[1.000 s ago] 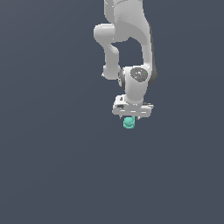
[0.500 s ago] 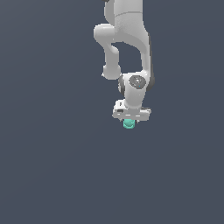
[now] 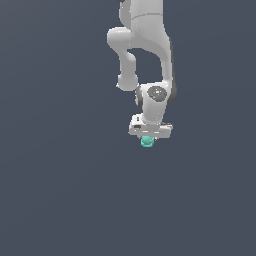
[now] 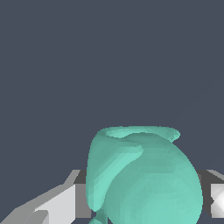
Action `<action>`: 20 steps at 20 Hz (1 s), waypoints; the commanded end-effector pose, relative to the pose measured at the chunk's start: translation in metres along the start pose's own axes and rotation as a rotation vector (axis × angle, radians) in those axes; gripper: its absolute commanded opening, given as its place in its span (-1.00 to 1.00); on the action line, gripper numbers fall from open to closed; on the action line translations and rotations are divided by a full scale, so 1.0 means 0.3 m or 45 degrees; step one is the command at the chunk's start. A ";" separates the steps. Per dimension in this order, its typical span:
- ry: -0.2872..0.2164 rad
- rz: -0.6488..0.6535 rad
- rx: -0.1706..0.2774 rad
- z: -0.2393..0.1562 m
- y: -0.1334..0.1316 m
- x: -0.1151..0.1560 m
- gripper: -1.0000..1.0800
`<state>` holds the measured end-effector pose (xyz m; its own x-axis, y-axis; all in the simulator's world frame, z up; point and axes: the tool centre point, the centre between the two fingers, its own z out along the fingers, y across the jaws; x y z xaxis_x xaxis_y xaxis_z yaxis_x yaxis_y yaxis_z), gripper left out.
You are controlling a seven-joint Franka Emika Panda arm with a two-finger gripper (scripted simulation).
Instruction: Pick up the object and move it to a goal position.
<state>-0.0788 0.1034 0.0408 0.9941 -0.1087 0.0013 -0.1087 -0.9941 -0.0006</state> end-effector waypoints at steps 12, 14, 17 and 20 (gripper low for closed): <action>0.000 0.001 0.000 -0.075 -0.031 0.060 -1.00; 0.000 0.001 0.000 -0.105 -0.044 0.084 -1.00; 0.000 0.001 0.000 -0.158 -0.067 0.126 -1.00; 0.000 0.001 0.000 -0.218 -0.093 0.174 -1.00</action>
<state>-0.0315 0.1222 0.0967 0.9940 -0.1093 0.0010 -0.1093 -0.9940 -0.0003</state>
